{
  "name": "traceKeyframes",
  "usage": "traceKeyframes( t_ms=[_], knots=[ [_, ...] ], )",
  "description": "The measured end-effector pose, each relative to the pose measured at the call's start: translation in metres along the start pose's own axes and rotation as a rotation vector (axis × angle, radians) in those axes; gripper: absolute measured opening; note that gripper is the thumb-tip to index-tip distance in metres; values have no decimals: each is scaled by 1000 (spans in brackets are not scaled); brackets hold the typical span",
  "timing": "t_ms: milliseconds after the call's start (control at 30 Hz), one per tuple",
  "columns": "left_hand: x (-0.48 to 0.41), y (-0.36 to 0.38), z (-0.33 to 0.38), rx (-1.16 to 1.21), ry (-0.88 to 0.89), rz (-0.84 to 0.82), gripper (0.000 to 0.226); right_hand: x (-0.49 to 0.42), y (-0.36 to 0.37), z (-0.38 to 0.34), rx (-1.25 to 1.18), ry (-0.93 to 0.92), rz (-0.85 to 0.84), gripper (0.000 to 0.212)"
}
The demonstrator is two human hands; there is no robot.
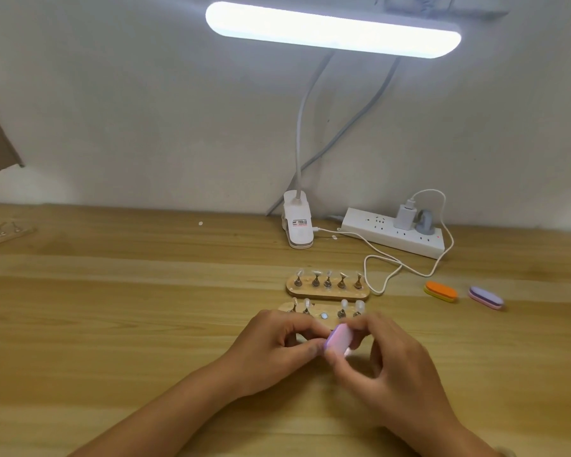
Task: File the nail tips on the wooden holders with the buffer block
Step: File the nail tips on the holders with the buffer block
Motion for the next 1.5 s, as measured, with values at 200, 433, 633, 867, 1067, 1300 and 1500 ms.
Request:
traceKeyframes(
  t_ms=[200,433,633,867,1067,1300,1500],
  knots=[
    [1,1,1,6,19,-15,14,3,10,-5,40,-43,-54,40],
    [2,3,3,-1,23,-18,17,1,5,0,-37,-7,-26,33],
    [3,-1,3,49,-10,2,20,-4,-8,5,-127,39,86,30],
    [3,3,1,-11,10,-22,19,-3,-8,4,-103,15,81,31],
    [3,1,0,-14,5,-9,20,-1,-3,-1,-122,-29,36,31],
    [2,2,2,-24,14,-8,21,1,-2,-9,-99,-73,10,34],
    [1,-2,0,12,14,39,15,2,-1,-12,-20,-96,20,31]
  ],
)
Point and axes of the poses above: each hand's wrist, its own x-axis away from the middle knuckle, its own y-axis out of the palm, z = x × y, the point moved 10 cm from there along -x, towards the middle knuckle, and after that the axes turned 9 degrees about z, right-handed, at the moved point
